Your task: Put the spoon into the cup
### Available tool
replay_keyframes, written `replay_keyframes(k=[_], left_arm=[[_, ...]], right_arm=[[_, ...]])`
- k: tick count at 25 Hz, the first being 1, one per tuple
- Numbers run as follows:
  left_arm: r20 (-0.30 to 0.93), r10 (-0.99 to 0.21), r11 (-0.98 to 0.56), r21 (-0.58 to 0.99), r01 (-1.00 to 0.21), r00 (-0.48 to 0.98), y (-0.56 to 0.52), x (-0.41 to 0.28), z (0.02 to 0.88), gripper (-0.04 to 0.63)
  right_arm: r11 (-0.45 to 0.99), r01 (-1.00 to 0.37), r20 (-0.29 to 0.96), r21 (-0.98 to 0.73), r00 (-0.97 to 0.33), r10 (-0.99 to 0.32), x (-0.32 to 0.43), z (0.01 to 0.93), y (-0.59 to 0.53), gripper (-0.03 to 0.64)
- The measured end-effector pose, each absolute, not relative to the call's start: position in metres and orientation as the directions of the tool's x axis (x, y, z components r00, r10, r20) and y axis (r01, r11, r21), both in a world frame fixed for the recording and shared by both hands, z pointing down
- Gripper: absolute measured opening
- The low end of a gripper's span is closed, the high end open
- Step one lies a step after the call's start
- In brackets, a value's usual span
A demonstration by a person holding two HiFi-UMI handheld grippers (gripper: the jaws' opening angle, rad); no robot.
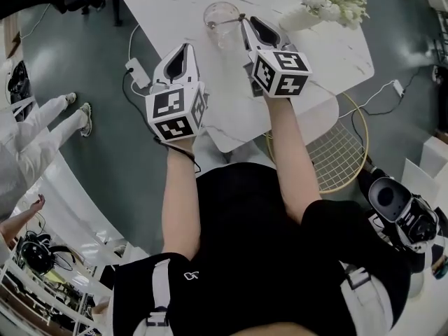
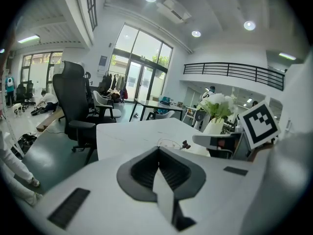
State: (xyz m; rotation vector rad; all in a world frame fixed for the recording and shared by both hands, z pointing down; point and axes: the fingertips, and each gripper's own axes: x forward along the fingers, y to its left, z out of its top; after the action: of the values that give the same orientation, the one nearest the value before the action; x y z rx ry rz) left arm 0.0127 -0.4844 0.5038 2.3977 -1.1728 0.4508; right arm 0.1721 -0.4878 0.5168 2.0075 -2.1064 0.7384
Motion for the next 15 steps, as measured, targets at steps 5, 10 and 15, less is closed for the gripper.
replay_keyframes(k=[5, 10, 15], left_arm=[[0.426, -0.681, -0.553, 0.234, -0.799, 0.596, -0.452, 0.018, 0.485, 0.017], [0.377, -0.719, -0.538, 0.230, -0.811, 0.583, -0.426, 0.019, 0.460, 0.017], [0.311, -0.767, -0.521, 0.211, -0.827, 0.562, -0.390, 0.016, 0.423, 0.017]], right_arm=[[-0.014, -0.970, 0.385, -0.242, -0.083, -0.919, 0.183, 0.492, -0.448, 0.067], [0.000, -0.972, 0.321, -0.237, -0.078, -0.944, 0.194, 0.461, -0.416, 0.053], [0.040, -0.973, 0.238, -0.227, -0.095, -0.966, 0.197, 0.417, -0.378, 0.034]])
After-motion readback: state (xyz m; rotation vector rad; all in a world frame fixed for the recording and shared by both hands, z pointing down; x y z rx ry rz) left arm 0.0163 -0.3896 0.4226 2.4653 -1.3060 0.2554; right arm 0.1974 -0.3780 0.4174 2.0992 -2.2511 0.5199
